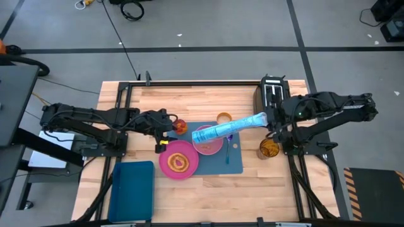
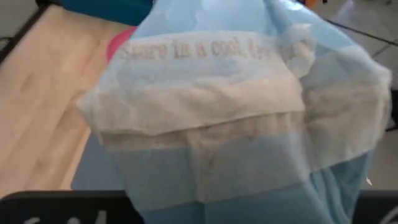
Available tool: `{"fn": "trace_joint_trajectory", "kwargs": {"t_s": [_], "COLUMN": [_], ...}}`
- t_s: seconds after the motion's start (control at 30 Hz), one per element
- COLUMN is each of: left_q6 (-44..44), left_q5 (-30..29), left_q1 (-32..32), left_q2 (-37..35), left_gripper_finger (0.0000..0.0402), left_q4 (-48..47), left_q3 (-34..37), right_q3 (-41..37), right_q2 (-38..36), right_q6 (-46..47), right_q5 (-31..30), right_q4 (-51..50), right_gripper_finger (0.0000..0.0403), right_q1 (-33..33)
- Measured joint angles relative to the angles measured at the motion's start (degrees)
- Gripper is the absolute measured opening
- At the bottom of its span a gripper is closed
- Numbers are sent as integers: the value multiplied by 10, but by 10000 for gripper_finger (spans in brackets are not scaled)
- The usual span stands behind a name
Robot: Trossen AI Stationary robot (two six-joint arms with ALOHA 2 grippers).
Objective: Arrange a breakfast setting
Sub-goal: Pour the cereal from the blue cereal box into the pink bowl
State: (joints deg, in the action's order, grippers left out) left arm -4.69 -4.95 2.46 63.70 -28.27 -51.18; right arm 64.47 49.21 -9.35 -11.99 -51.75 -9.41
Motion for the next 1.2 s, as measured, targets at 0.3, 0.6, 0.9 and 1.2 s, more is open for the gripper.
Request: {"fn": "trace_joint_trajectory", "kwargs": {"t_s": [0.3, 0.6, 0.9, 1.2], "left_q6": [9, 9, 11, 15], "left_q5": [0, 0, 0, 0], "left_q1": [0, 0, 0, 5], "left_q2": [-19, -20, -28, -34], "left_gripper_finger": [215, 215, 215, 215], "left_q4": [6, 1, 0, 42], "left_q3": [1, 1, 1, 0], "right_q3": [1, 0, 0, 0], "right_q2": [9, 22, 21, 23], "right_q6": [-7, 1, -3, -5], "right_q5": [17, -8, -5, -11], "right_q4": [17, 11, 17, 24], "right_gripper_finger": [121, 121, 121, 121], "right_q1": [-2, -7, -6, -5]}}
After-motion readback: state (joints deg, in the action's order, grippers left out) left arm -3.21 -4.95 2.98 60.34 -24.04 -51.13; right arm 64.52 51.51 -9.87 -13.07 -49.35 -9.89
